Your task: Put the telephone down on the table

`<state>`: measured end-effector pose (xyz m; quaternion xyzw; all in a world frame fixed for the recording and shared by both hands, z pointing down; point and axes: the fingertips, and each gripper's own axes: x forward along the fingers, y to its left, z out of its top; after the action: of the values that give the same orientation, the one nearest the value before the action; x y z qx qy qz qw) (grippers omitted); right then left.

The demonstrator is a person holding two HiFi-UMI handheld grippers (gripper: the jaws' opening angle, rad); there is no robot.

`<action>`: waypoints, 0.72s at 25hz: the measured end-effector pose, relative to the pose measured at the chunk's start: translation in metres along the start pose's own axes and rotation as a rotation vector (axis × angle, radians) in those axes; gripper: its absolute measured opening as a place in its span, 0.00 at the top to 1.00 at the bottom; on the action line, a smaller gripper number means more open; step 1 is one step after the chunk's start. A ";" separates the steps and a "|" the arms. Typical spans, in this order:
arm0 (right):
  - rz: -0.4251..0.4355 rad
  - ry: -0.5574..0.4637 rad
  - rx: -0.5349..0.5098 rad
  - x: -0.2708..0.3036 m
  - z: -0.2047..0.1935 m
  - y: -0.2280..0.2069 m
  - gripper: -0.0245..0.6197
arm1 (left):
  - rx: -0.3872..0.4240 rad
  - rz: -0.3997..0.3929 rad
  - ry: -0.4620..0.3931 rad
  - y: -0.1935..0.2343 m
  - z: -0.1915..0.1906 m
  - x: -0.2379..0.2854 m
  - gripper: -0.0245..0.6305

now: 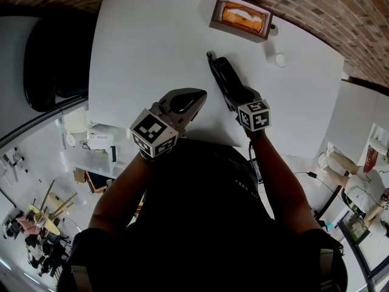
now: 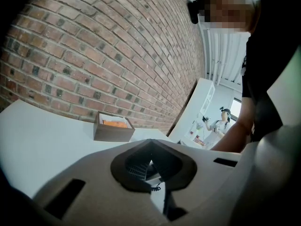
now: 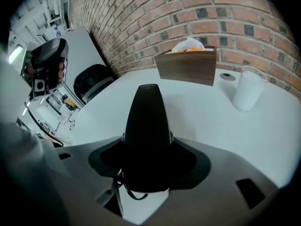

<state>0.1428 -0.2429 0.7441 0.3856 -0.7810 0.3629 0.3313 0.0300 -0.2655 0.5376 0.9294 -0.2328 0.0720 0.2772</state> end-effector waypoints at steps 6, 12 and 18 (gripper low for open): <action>-0.019 0.020 -0.037 0.003 -0.005 -0.001 0.55 | 0.003 -0.006 0.004 0.000 0.001 0.002 0.95; -0.028 0.042 -0.060 0.007 -0.011 -0.002 0.55 | 0.001 -0.012 0.010 0.002 -0.002 0.003 0.95; -0.031 0.046 -0.083 0.008 -0.012 -0.002 0.55 | -0.001 -0.012 0.013 0.002 -0.005 0.003 0.95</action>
<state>0.1435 -0.2367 0.7572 0.3749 -0.7815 0.3339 0.3704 0.0315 -0.2655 0.5441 0.9302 -0.2255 0.0762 0.2795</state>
